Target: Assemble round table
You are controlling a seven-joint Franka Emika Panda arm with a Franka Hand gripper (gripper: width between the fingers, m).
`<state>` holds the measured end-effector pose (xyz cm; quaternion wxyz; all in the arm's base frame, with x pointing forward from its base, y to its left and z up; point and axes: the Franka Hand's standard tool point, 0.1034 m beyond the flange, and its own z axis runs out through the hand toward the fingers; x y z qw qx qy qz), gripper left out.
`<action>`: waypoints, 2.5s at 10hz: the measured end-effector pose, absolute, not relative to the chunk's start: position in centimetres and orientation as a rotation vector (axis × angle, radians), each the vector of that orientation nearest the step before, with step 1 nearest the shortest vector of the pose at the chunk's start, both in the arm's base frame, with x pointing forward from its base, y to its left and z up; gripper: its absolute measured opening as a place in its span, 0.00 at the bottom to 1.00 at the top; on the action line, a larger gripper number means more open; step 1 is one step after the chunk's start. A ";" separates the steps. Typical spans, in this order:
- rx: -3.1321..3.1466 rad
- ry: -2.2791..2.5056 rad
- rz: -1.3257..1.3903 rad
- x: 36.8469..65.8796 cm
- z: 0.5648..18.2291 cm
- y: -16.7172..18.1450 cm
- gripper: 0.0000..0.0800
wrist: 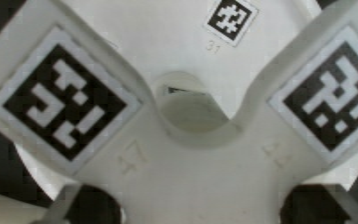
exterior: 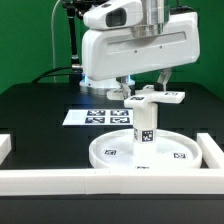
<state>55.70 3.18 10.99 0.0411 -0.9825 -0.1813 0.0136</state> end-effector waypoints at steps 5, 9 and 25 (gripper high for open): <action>-3.014 -0.524 0.043 55.7 11.0 3.2 0.56; -3.053 -0.019 0.021 56.0 11.0 3.1 0.56; -2.042 2.119 0.053 56.3 10.7 3.5 0.56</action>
Offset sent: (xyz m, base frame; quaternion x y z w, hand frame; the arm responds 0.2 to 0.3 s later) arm 0.0000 0.0000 0.0000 0.0000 0.0000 0.0000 1.0000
